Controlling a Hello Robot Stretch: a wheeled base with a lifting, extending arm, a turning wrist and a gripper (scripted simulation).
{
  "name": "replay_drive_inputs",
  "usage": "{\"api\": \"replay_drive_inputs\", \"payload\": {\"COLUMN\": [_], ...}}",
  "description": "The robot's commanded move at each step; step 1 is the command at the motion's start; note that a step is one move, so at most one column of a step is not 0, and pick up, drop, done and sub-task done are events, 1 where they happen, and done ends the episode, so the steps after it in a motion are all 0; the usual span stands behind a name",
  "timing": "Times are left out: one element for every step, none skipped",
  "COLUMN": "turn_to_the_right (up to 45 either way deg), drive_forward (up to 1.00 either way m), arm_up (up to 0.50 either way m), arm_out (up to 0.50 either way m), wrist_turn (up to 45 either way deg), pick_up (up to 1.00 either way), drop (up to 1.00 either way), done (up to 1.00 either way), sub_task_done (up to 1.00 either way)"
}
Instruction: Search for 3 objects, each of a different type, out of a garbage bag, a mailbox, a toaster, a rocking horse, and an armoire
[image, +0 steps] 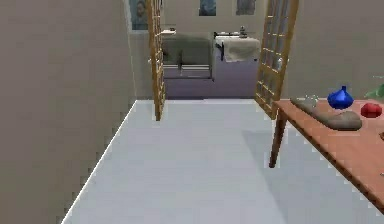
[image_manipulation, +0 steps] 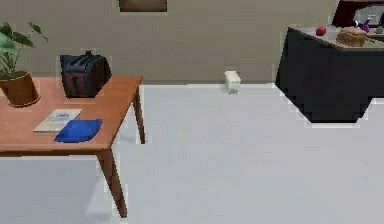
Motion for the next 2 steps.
{"api": "replay_drive_inputs", "payload": {"turn_to_the_right": [0.0, 3.0], "drive_forward": [1.0, 0.0], "arm_up": [0.0, 0.0], "arm_out": [0.0, 0.0], "wrist_turn": [0.0, 0.0], "pick_up": [0.0, 0.0], "drop": [0.0, 0.0], "done": [0.0, 0.0], "sub_task_done": [0.0, 0.0]}}
